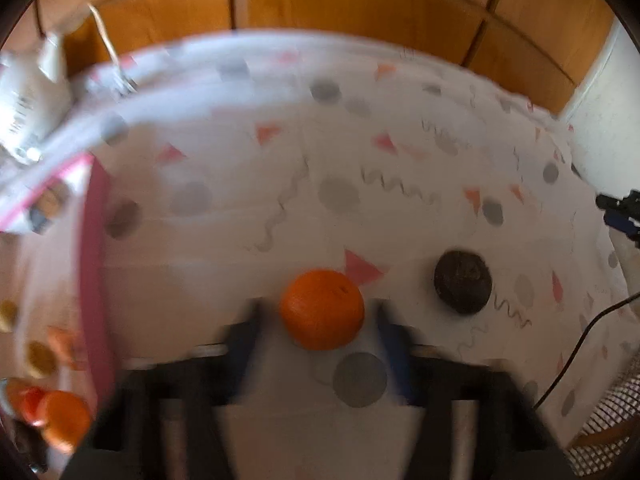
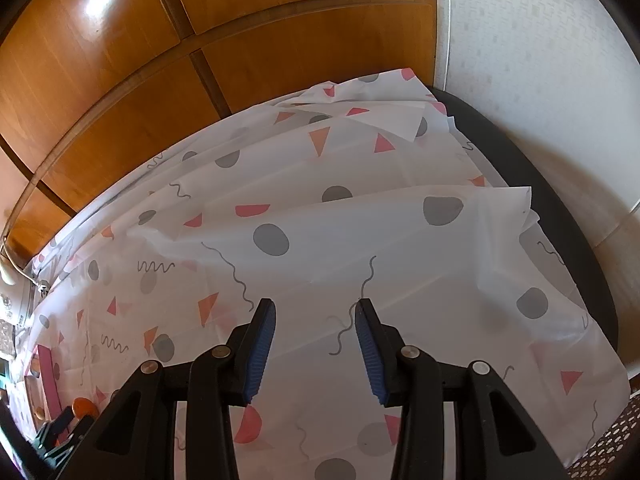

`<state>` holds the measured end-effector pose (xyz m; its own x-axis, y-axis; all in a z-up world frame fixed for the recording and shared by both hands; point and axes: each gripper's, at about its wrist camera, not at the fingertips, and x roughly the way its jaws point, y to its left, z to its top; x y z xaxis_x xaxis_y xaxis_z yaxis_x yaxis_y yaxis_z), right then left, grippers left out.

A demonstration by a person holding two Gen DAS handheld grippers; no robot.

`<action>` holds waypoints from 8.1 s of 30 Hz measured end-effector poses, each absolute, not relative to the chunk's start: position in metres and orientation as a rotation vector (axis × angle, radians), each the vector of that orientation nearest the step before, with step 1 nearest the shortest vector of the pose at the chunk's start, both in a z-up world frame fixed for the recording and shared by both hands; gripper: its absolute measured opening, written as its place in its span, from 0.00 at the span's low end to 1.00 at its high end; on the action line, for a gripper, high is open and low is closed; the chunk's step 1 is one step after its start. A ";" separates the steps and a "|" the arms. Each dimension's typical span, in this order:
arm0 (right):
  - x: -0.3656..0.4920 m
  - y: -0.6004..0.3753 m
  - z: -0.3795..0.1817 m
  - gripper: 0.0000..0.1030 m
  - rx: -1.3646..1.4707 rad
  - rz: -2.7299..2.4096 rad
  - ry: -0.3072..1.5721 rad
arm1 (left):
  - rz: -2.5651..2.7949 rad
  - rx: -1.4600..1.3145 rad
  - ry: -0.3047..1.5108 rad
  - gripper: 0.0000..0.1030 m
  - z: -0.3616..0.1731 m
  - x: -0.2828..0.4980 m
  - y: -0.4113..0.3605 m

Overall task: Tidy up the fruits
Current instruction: 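Move the left tool to the orange outside the tray and grasp it, then carry the orange with the left tool into the tray and release, then move the open right tool down to the dark round ball, then close the right tool around the dark round ball, then carry the dark ball with the right tool into the tray and release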

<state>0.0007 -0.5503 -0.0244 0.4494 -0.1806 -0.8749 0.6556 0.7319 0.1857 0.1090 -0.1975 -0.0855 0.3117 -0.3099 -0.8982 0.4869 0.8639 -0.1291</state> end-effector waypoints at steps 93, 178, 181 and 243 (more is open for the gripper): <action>0.013 -0.526 -0.040 0.41 0.403 -0.524 1.074 | 0.046 -0.205 0.814 0.67 -0.003 0.055 0.048; 0.070 -0.319 -0.084 0.42 0.082 -0.030 1.123 | 0.256 -0.358 0.855 0.82 -0.032 0.014 0.137; 0.070 -0.318 -0.084 0.41 0.076 -0.028 1.122 | 0.256 -0.359 0.855 0.82 -0.033 0.014 0.138; 0.072 -0.054 -0.049 0.50 -0.208 0.624 1.017 | 0.271 -0.345 0.846 0.85 -0.034 0.011 0.147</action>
